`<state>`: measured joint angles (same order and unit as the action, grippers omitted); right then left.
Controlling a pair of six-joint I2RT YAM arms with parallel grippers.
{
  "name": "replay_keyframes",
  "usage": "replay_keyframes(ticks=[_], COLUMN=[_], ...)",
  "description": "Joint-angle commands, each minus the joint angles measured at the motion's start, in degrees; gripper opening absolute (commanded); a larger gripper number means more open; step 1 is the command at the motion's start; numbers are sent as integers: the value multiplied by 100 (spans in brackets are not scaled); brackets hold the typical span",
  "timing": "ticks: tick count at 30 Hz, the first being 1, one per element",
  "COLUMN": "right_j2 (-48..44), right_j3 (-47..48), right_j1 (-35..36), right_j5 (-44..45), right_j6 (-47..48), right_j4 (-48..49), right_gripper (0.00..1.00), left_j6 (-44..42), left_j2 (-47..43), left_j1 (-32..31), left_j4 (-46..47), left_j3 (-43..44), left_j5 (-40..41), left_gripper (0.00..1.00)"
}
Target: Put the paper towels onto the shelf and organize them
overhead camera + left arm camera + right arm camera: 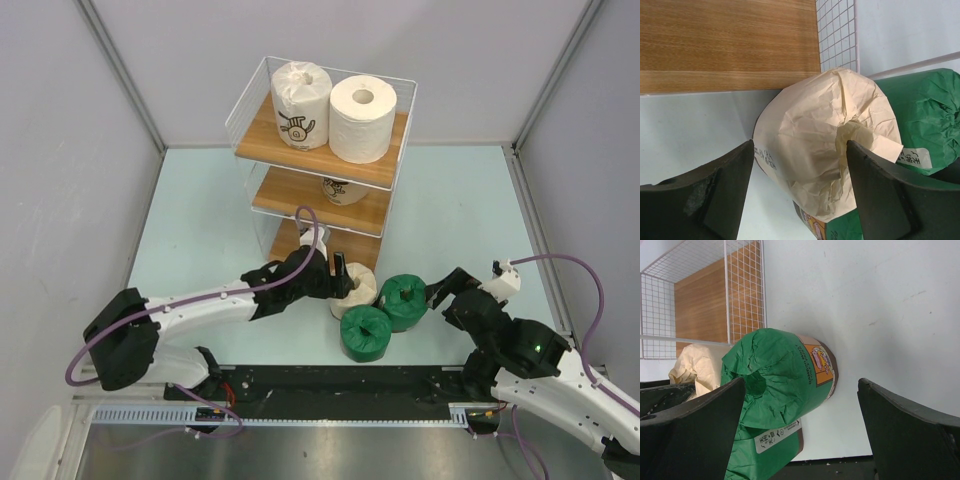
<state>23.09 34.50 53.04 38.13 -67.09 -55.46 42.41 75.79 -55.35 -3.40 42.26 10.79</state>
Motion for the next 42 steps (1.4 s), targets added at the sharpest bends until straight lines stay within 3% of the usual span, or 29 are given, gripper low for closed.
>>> replay_keyframes(ticks=[1, 16, 31, 42], right_j2=[20, 29, 20, 29], right_j3=[-31, -31, -31, -31], right_j1=[5, 5, 14, 5], right_j5=[160, 151, 133, 133], right_j6=[-138, -138, -164, -182], right_j4=[-17, -17, -26, -35], right_gripper=[100, 100, 100, 100], left_j6=[-75, -154, -181, -137], left_j2=[120, 331, 753, 201], left_j1=[-55, -55, -90, -99], left_j4=[59, -310, -363, -284], left_j3=[335, 652, 714, 529], left_j5=[20, 161, 90, 64], left_gripper=[79, 72, 72, 63])
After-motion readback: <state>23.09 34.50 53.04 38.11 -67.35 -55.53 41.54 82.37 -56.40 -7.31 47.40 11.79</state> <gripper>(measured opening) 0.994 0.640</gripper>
